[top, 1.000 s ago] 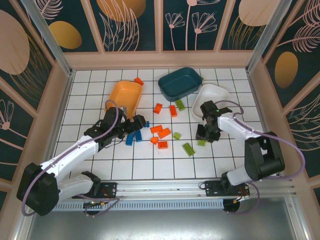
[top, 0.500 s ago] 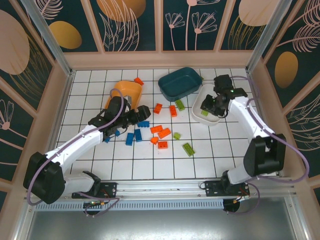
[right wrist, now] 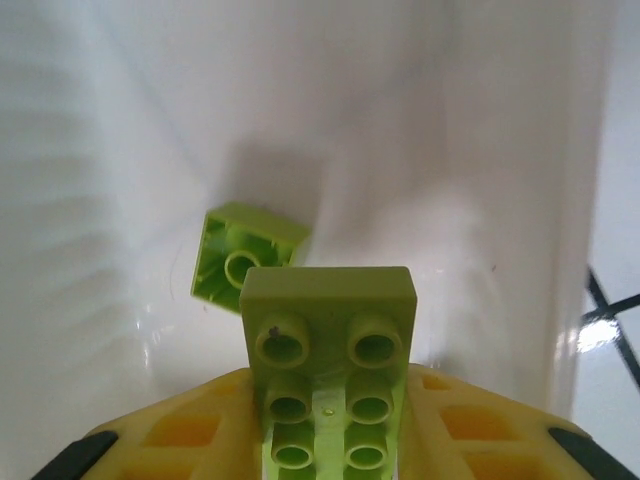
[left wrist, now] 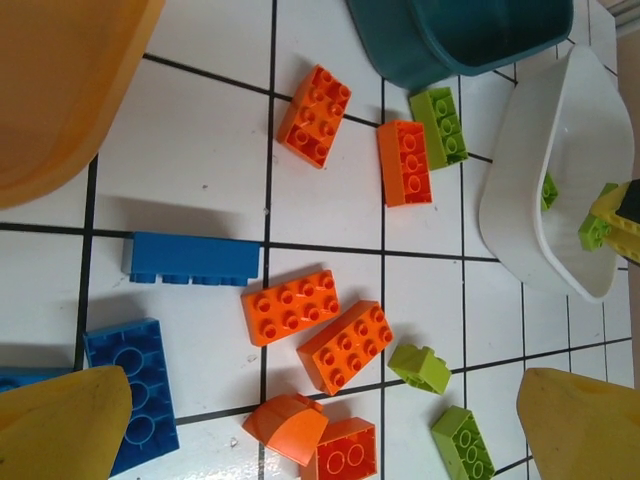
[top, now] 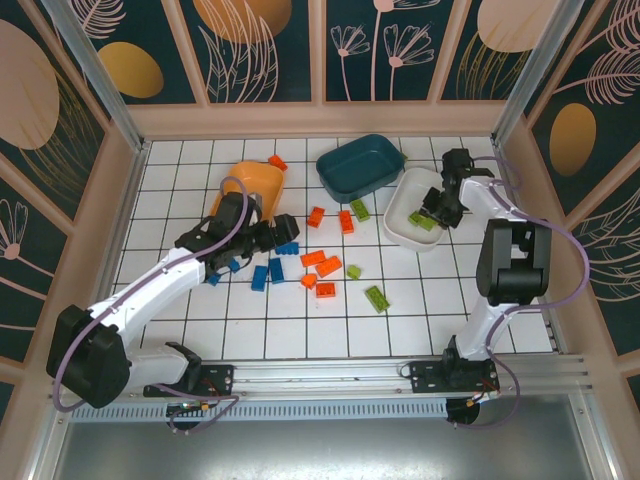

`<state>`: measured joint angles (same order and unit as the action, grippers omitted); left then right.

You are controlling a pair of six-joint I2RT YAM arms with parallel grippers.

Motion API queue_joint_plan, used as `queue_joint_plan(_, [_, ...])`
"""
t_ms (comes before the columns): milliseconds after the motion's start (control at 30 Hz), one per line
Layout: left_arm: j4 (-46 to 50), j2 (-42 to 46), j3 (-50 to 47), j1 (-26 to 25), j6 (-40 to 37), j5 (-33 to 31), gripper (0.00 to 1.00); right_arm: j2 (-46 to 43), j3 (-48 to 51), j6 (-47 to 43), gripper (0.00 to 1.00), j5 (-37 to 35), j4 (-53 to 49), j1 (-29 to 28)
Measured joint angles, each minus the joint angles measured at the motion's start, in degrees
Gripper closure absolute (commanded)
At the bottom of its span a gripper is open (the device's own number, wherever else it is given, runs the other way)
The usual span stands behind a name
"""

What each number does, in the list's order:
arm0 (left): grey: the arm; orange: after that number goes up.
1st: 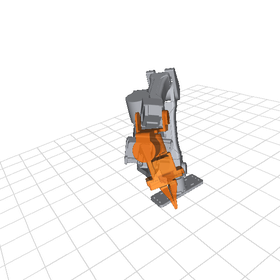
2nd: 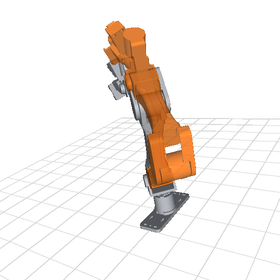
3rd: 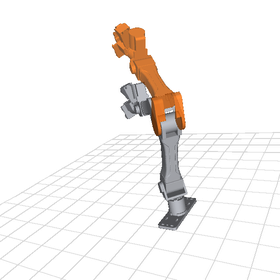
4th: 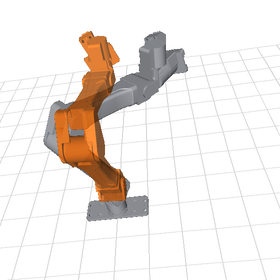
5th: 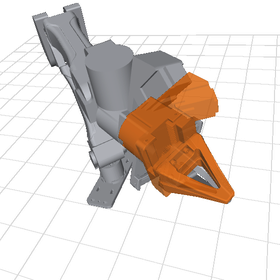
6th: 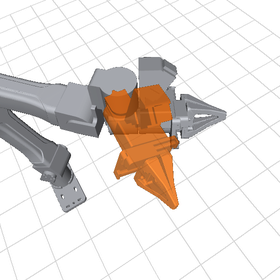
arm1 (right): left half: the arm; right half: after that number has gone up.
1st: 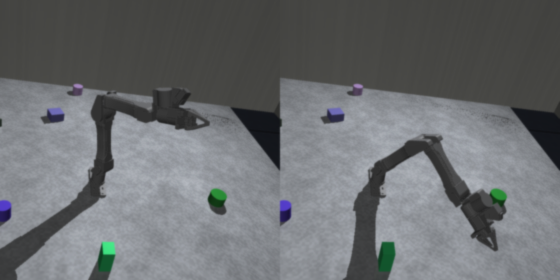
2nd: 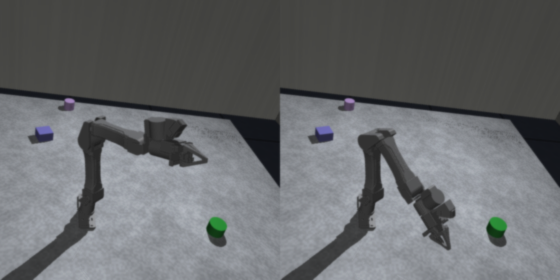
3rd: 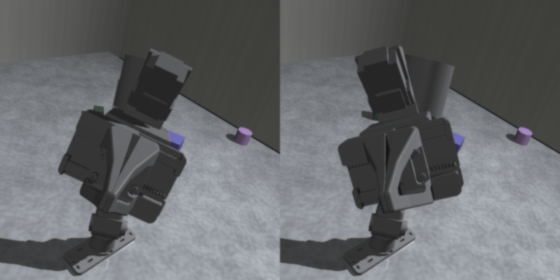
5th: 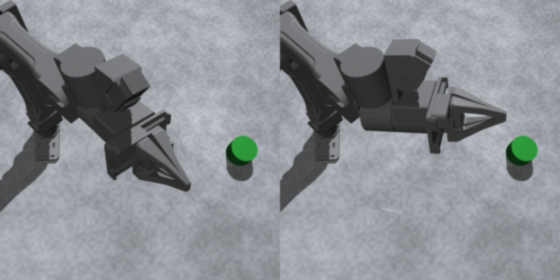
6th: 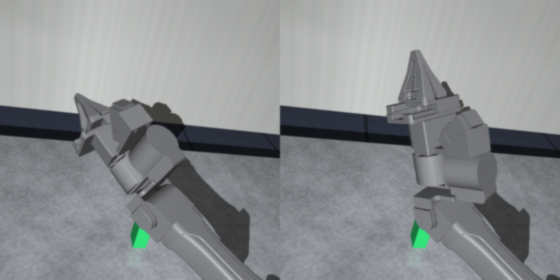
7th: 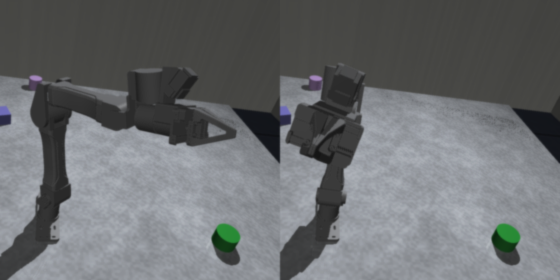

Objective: Sort the legos into containers by color

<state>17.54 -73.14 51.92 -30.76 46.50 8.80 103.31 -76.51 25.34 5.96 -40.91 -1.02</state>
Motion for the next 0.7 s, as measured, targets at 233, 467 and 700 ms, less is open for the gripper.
queue_joint_plan(233, [0.9, -10.9, 12.8, 0.0, -2.6, -0.4, 0.02, 0.0, -3.5, 0.2, 0.48, -0.6, 0.0, 0.4])
queue_joint_plan(467, [3.1, -33.1, 35.4, 0.0, -6.1, -0.4, 0.11, -0.1, -3.7, 1.4, 0.47, -0.3, 0.6, 0.2])
queue_joint_plan(700, [9.6, -52.5, 56.3, 0.0, -7.5, -1.8, 0.21, 0.4, -7.9, 3.7, 0.46, -0.3, 3.5, -0.3])
